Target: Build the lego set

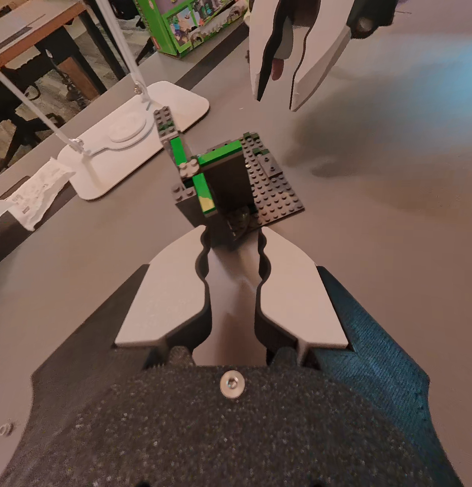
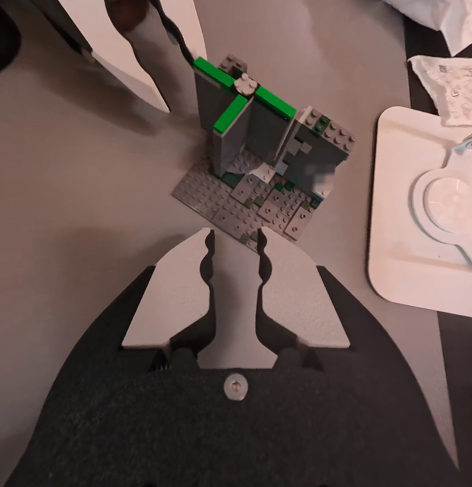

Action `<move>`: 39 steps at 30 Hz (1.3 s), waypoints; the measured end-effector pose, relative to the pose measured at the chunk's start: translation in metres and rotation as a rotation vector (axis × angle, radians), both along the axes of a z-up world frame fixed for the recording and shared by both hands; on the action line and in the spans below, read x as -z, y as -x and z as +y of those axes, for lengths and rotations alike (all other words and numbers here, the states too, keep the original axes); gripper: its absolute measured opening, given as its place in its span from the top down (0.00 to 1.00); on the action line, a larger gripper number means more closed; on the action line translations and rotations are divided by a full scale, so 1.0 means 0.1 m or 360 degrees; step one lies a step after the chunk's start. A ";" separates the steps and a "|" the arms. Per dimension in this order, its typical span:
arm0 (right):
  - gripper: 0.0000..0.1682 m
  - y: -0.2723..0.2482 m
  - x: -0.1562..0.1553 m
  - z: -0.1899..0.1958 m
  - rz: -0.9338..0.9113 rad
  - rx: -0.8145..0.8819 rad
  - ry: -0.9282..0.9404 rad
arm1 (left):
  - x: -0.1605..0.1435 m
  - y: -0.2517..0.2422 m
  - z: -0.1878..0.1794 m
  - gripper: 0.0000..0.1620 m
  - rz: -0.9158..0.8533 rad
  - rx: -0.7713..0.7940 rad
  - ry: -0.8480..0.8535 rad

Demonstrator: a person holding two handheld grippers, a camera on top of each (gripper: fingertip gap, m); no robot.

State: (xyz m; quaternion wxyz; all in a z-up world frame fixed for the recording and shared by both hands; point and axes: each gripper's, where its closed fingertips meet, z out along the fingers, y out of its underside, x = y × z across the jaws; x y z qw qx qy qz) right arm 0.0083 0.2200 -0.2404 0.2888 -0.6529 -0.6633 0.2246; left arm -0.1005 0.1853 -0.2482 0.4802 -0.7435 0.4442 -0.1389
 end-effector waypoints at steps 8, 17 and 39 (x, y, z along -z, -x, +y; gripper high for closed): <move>0.82 0.13 -0.13 -0.34 0.0176 0.0065 -0.0051 | -0.04 -0.35 -0.16 0.79 -0.0003 0.0159 -0.0015; 0.83 0.47 -0.17 -0.22 0.0335 0.0521 -0.0082 | -0.11 -0.51 -0.31 0.85 0.0044 0.0339 -0.0053; 0.89 0.60 0.02 0.07 0.0379 0.1111 -0.0241 | -0.24 0.30 -0.20 0.92 -0.0201 -0.0297 -0.0078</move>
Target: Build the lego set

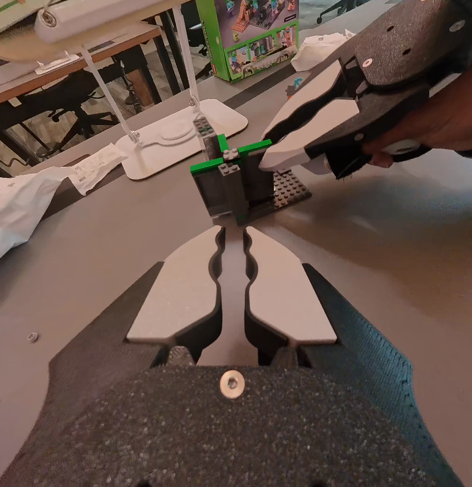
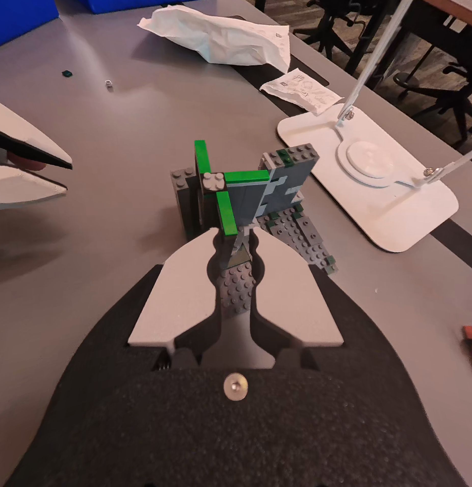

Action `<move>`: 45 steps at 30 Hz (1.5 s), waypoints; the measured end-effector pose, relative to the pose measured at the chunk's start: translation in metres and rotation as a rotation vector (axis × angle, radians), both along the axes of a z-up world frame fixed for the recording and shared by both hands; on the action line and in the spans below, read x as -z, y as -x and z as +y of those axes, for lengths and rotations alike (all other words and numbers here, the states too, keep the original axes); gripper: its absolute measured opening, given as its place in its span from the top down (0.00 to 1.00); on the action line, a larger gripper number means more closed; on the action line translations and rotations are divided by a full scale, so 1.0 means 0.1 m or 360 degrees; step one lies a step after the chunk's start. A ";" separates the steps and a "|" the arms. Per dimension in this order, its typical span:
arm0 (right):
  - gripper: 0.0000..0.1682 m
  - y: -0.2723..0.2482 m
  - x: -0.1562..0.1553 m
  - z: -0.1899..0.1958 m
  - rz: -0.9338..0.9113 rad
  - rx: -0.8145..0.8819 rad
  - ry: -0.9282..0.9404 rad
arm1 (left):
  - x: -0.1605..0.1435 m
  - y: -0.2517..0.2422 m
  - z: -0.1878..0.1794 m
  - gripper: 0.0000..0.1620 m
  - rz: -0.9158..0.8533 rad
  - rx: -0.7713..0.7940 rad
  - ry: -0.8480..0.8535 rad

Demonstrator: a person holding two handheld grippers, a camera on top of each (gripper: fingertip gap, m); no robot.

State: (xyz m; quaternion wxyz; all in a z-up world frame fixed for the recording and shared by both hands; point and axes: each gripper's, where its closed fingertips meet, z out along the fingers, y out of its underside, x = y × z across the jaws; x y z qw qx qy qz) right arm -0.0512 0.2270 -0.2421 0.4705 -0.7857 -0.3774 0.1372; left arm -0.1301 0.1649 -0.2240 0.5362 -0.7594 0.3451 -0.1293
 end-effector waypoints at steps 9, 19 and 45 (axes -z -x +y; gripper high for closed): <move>0.95 0.05 -0.01 -0.04 0.0034 -0.0178 -0.0057 | 0.02 -0.05 0.06 0.91 0.0078 0.0036 -0.0010; 0.94 0.05 -0.03 -0.08 0.0101 -0.0658 -0.0073 | -0.04 -0.21 0.26 0.91 0.0097 0.0089 0.0000; 0.77 -0.31 -0.16 -0.01 0.0120 -0.0868 0.0099 | 0.07 -0.36 0.13 0.91 0.0118 0.0154 0.0050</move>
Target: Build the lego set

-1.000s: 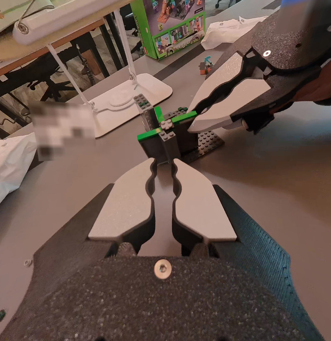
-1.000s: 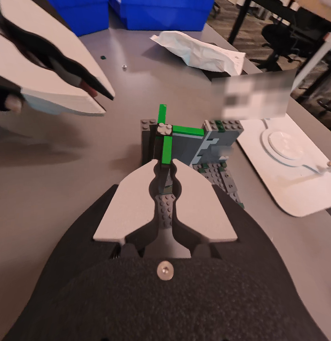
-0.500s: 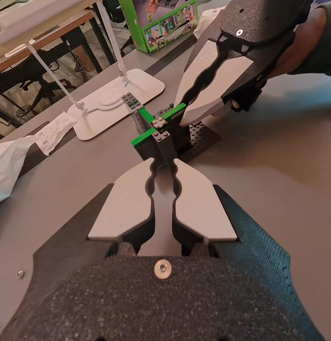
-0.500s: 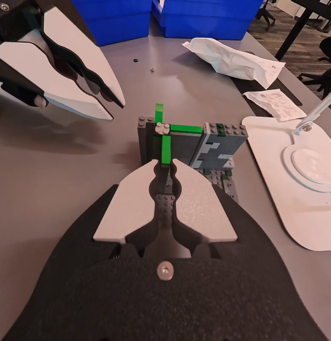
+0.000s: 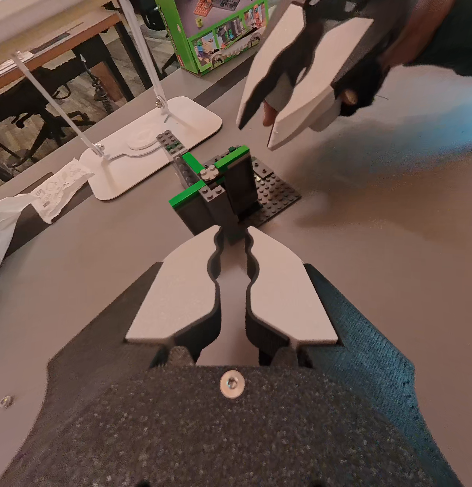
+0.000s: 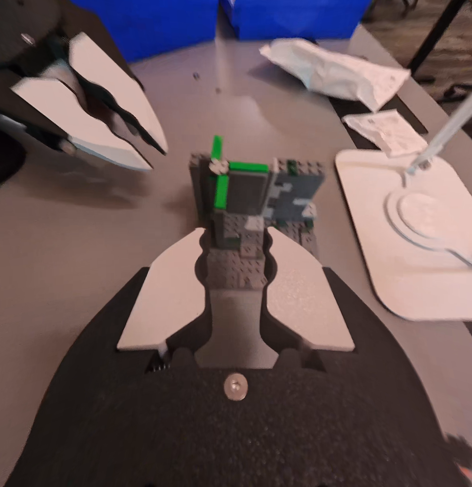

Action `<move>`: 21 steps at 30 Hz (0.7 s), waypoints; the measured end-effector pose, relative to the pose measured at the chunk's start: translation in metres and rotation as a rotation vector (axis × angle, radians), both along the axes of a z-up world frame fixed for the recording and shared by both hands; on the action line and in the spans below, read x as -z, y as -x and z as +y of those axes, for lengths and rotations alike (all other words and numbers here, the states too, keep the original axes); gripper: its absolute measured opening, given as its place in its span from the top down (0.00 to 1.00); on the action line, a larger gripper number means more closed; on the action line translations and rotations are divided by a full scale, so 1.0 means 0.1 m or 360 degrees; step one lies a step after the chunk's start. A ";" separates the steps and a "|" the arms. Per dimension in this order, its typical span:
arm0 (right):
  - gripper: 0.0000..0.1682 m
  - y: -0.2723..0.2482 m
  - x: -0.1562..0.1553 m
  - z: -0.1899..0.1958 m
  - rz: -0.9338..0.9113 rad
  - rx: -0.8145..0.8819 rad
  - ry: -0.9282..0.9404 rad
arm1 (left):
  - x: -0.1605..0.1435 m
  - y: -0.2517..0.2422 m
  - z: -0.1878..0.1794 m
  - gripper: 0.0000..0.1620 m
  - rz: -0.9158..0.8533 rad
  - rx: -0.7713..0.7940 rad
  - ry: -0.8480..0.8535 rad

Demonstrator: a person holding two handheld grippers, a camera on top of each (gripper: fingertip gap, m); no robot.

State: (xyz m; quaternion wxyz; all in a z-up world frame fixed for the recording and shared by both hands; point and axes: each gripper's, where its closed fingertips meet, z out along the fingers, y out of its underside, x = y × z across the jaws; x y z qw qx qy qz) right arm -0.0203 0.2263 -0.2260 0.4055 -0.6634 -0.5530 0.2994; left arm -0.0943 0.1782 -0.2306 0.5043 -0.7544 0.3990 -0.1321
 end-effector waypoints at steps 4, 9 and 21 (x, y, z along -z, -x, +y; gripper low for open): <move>0.76 -0.38 0.29 0.38 -0.0367 0.0114 -0.0008 | 0.09 -0.15 -0.02 0.91 0.0021 0.0028 0.0051; 0.78 -0.55 0.63 0.69 -0.0702 0.0061 0.0193 | 0.23 -0.40 -0.05 0.93 0.0085 0.0078 0.0140; 0.84 -0.44 0.70 0.63 -0.0954 -0.0226 0.0339 | 0.45 -0.25 0.21 0.93 0.0216 -0.0103 0.0254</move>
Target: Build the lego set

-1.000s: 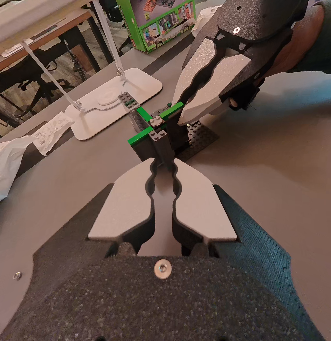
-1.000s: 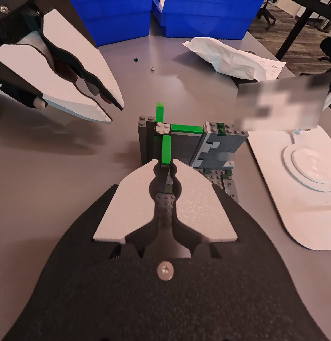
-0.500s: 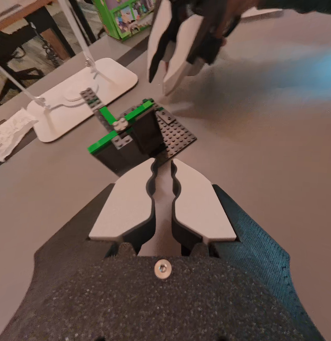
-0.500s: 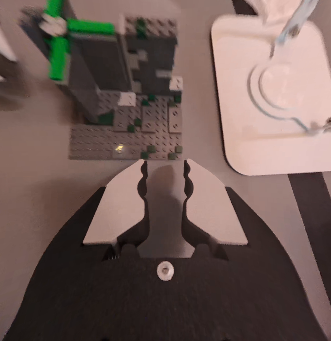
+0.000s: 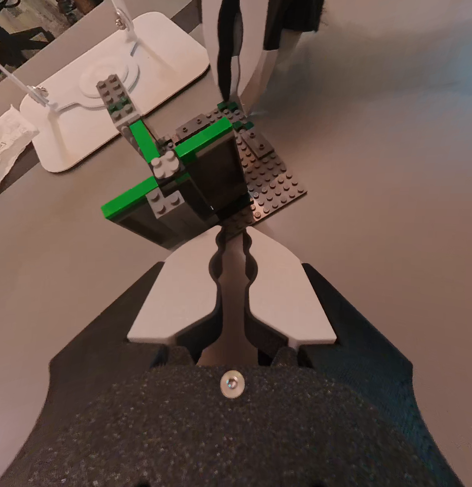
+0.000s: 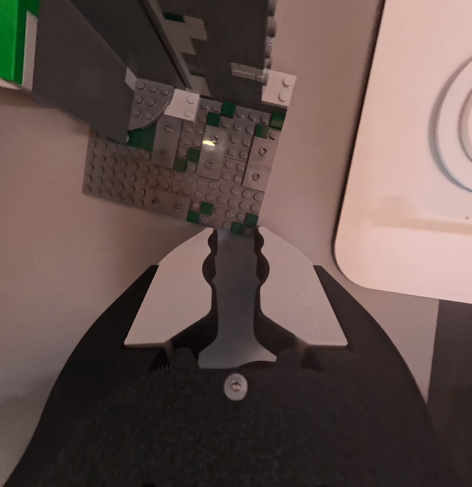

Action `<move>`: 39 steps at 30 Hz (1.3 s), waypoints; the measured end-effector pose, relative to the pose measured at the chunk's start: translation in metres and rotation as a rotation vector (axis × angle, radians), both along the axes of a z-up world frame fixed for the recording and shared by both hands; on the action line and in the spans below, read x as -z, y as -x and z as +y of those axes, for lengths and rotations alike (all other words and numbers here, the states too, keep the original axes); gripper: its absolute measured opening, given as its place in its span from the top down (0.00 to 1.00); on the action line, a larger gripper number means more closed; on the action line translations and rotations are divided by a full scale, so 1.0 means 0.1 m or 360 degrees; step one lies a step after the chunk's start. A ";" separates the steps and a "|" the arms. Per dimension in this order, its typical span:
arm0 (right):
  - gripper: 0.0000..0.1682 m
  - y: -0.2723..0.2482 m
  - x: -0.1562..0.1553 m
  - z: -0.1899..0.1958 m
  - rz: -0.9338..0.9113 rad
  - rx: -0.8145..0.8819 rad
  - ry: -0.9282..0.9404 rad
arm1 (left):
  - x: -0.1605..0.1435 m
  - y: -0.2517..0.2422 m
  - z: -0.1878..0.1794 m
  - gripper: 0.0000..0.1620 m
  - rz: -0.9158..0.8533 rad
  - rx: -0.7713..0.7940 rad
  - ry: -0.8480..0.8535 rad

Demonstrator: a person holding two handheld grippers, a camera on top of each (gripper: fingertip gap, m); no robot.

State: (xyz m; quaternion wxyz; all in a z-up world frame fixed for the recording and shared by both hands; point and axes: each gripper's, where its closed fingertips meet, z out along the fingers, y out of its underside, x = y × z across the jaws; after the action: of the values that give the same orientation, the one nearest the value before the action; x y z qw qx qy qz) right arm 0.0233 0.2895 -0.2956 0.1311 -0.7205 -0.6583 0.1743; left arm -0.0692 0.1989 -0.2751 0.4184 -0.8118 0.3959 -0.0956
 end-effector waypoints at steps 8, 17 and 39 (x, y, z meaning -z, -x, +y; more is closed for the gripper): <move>0.85 0.03 0.00 -0.35 0.0067 -0.0045 -0.0015 | -0.01 0.20 0.13 0.91 0.0015 -0.0063 -0.0015; 0.84 0.25 0.00 -0.76 0.0193 -0.0072 -0.0080 | -0.03 0.46 0.35 0.91 0.0031 -0.0115 -0.0045; 0.87 0.58 -0.75 -1.08 0.0928 0.0540 -0.0440 | -0.44 0.71 0.01 0.94 -0.0174 -0.0176 -0.0227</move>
State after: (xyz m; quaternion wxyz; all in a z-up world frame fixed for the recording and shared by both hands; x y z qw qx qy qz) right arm -0.0346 0.1814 -0.2203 0.4365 -0.7150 -0.4815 0.2577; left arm -0.1404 0.1995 -0.2313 0.5007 -0.7941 0.3329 -0.0881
